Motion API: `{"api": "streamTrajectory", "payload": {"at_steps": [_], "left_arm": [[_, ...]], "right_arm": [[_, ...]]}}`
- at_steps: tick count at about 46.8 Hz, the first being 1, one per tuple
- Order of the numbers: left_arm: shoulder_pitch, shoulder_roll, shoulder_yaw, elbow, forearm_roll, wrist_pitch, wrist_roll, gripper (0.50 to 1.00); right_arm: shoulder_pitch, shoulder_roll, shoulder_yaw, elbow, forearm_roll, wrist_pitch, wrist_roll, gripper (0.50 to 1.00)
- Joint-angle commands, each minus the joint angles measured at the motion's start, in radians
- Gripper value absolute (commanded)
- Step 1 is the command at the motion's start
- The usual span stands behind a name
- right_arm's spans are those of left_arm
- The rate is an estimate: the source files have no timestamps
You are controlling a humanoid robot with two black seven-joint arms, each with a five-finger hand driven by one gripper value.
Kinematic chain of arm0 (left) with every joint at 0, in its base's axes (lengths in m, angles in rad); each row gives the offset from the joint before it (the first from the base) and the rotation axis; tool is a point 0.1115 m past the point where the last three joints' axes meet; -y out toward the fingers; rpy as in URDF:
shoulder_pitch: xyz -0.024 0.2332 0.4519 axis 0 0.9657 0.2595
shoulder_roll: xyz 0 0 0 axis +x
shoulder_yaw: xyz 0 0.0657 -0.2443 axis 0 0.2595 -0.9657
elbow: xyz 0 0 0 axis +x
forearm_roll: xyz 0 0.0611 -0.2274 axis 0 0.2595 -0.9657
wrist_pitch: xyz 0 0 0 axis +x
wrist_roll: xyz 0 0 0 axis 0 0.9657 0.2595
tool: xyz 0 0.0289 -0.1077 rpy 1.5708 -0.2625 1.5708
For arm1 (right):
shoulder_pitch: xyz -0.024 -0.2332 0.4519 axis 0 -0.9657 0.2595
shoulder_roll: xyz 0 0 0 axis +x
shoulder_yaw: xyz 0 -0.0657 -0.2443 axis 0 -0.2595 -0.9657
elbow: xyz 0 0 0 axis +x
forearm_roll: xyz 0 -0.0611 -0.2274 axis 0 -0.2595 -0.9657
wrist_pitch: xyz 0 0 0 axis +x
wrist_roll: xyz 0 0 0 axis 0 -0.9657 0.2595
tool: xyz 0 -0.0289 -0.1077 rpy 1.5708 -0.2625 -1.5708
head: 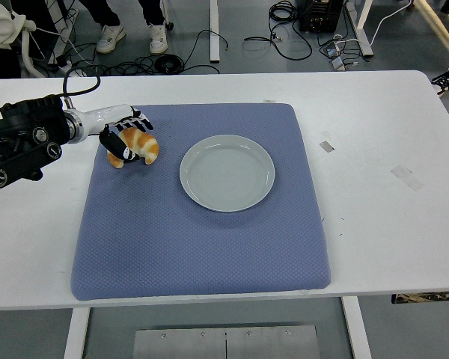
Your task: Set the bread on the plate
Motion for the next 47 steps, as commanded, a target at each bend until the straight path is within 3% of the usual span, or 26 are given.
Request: {"api": "streamTrajectory", "payload": {"at_steps": [1,9,21,47], "left_arm": [[-0.001,-0.004,-0.001,0.001,-0.002,0.0,-0.004,0.569],[-0.021,-0.004,-0.01,0.001,-0.011,0.0,-0.01,0.5],[-0.087,-0.016,-0.022,0.001,-0.014,0.0,-0.01,0.5],[-0.15,-0.154,-0.015,-0.013,-0.014,-0.014,-0.011,0.5]], "right_arm": [[0.0,0.0,0.0,0.0,-0.001,0.0,0.001,1.0],[-0.001,0.0,0.0,0.0,0.0,0.0,0.001,1.0],[-0.001,0.0,0.0,0.0,0.0,0.0,0.001,1.0],[0.0,0.0,0.0,0.0,0.0,0.0,0.001,1.0]]}}
